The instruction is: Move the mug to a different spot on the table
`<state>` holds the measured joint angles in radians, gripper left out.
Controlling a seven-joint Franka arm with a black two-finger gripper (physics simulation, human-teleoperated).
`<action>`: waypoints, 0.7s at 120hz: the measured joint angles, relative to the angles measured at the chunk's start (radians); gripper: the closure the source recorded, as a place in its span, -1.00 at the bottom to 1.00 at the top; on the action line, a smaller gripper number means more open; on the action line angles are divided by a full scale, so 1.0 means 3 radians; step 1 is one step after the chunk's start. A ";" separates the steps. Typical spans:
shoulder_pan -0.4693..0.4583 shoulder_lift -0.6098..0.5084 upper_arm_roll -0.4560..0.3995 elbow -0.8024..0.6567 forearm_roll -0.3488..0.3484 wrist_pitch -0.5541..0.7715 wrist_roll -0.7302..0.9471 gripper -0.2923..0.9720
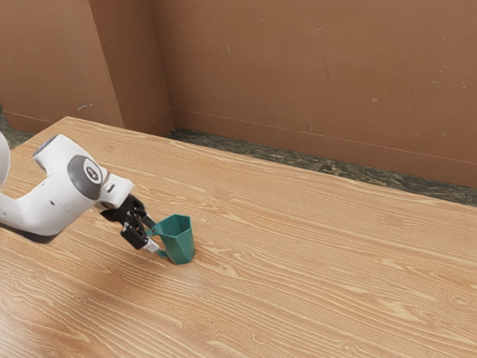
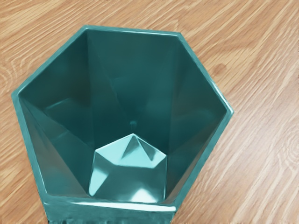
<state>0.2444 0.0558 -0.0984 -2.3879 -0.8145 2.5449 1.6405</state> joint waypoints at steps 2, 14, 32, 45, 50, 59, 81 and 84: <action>0.0005 -0.0013 0.0004 -0.0003 0.0000 -0.0006 0.0000 -0.51; 0.0036 -0.0094 0.0014 -0.0012 0.0001 -0.0036 0.0000 -0.52; 0.0073 -0.0328 0.0018 -0.0007 0.0003 -0.0149 -0.0001 -0.53; 0.0025 -0.0445 0.0050 0.0042 0.0061 -0.0299 -0.0019 -0.53; 0.0016 -0.0466 0.0056 0.0177 0.0339 -0.0406 -0.0095 -0.53; 0.0008 -0.0481 0.0061 0.0432 0.0878 -0.0660 -0.0294 -0.54; -0.0011 -0.0342 0.0055 0.1144 0.1921 -0.1461 -0.0959 -0.54; -0.0014 -0.0321 0.0051 0.1249 0.2018 -0.1580 -0.1058 -0.54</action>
<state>0.2401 -0.0406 -0.0830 -2.0133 -0.2092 2.0709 1.3231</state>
